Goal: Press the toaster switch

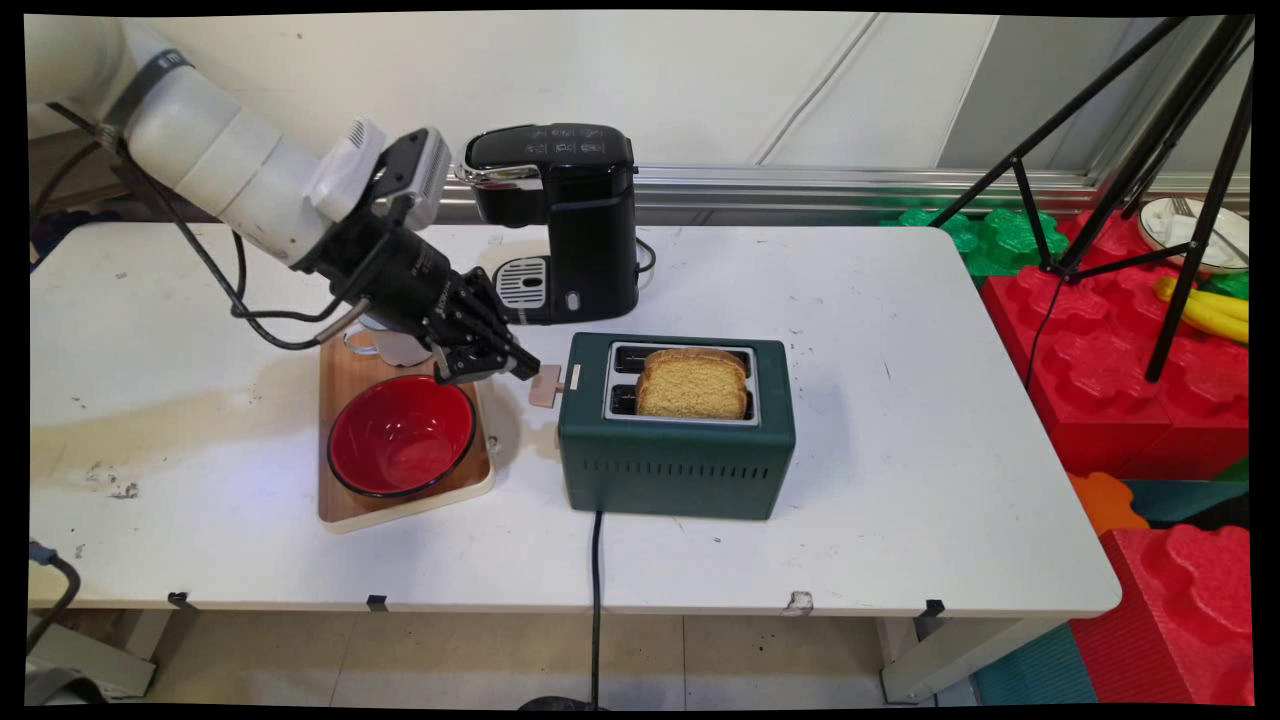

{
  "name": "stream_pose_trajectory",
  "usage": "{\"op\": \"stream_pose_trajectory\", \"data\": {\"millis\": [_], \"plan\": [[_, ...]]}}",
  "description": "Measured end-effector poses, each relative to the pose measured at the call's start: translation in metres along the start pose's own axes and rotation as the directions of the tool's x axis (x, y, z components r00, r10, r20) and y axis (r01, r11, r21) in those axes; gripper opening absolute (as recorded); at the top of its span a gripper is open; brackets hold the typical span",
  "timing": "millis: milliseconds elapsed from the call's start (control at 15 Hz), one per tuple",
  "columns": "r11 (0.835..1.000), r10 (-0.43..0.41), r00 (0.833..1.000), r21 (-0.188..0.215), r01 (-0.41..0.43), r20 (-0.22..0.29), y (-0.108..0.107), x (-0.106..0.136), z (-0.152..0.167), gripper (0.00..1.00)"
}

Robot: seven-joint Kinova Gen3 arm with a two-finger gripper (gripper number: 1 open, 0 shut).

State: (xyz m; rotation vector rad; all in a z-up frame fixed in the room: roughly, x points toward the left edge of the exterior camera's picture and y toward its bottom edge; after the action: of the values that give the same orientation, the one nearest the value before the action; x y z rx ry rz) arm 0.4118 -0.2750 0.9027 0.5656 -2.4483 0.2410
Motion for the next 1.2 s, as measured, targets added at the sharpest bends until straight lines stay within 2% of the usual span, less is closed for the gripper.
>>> {"op": "stream_pose_trajectory", "data": {"millis": [1200], "plan": [[1.0, -0.007, 1.0, -0.02, 0.007, 0.023, 0.001, -0.011, 0.046, 0.0]]}}
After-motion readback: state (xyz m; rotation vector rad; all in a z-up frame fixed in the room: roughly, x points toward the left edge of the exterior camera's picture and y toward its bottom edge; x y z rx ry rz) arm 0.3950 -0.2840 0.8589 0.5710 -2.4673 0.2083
